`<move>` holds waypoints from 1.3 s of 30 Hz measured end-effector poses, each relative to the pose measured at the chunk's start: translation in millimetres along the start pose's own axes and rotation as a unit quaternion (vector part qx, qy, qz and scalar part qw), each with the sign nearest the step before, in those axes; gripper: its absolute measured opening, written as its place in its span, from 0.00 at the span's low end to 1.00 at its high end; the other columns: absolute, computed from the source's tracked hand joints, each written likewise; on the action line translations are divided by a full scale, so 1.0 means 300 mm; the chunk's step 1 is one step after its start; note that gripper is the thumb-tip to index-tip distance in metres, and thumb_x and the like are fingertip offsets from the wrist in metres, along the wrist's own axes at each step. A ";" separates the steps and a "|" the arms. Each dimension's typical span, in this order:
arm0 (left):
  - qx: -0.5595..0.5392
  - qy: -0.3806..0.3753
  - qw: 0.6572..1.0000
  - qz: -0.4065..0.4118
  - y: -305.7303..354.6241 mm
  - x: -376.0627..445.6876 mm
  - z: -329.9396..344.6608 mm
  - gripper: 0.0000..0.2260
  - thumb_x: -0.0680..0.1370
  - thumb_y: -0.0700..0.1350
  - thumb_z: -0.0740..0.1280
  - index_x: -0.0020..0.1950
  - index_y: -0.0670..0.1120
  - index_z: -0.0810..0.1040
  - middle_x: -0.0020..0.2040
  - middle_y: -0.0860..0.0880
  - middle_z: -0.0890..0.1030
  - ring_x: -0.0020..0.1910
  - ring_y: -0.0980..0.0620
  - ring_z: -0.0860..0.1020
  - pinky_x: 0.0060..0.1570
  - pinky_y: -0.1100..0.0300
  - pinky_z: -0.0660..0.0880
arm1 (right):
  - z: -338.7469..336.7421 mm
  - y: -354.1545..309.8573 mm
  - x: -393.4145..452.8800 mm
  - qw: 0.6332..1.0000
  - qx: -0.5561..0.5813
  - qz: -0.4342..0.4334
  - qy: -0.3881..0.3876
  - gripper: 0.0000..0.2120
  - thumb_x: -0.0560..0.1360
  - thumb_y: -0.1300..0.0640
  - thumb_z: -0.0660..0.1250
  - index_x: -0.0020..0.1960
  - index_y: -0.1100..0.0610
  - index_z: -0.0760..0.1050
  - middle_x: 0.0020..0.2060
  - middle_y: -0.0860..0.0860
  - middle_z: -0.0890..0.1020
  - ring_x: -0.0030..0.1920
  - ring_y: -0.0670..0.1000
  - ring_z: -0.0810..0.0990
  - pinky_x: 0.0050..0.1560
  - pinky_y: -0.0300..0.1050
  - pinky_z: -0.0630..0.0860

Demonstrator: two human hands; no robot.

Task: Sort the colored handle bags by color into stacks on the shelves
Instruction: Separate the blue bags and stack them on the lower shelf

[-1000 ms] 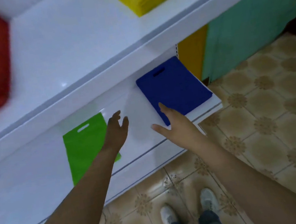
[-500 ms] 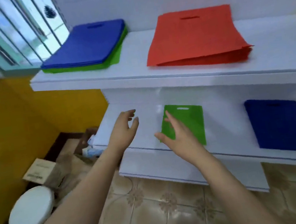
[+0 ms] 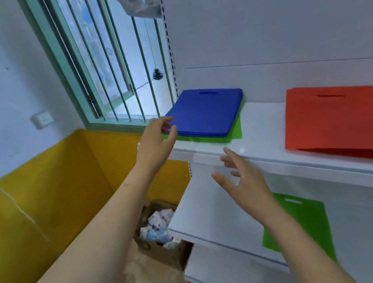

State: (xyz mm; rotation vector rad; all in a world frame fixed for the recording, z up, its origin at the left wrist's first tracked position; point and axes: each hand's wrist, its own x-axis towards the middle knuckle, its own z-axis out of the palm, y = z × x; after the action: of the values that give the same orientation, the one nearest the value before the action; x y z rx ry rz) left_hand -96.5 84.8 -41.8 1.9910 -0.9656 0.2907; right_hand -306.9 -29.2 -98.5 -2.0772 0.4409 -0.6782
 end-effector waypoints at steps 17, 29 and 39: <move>0.171 -0.245 0.954 0.029 -0.300 0.918 0.380 0.27 0.80 0.48 0.62 0.78 0.44 0.60 0.76 0.44 0.63 0.75 0.44 0.63 0.73 0.48 0.61 | -0.015 0.151 0.666 0.959 -0.261 0.108 -0.035 0.46 0.67 0.23 0.54 0.78 0.46 0.52 0.78 0.41 0.49 0.76 0.44 0.54 0.76 0.44 0.52; 0.304 -0.188 0.933 0.047 -0.404 0.964 0.520 0.22 0.80 0.58 0.59 0.73 0.54 0.68 0.71 0.53 0.71 0.71 0.49 0.67 0.71 0.45 0.59 | -0.039 0.092 0.678 0.971 -0.176 0.159 -0.037 0.59 0.46 0.16 0.46 0.74 0.37 0.58 0.68 0.28 0.51 0.75 0.37 0.55 0.76 0.43 0.52; 0.263 -0.163 0.942 0.129 -0.303 0.904 0.425 0.05 0.71 0.44 0.66 0.39 0.52 0.70 0.42 0.50 0.81 0.48 0.45 0.80 0.44 0.55 0.59 | 0.029 0.043 0.595 0.962 -0.216 0.158 0.051 0.17 0.82 0.48 0.58 0.68 0.33 0.64 0.79 0.51 0.50 0.78 0.48 0.52 0.73 0.39 0.52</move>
State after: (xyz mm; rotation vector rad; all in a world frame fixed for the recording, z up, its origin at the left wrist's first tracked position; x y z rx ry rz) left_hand 131.7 -129.5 -28.8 2.4460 -1.4872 0.4042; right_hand -161.7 -126.6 -59.7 -2.3031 1.0317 -0.5291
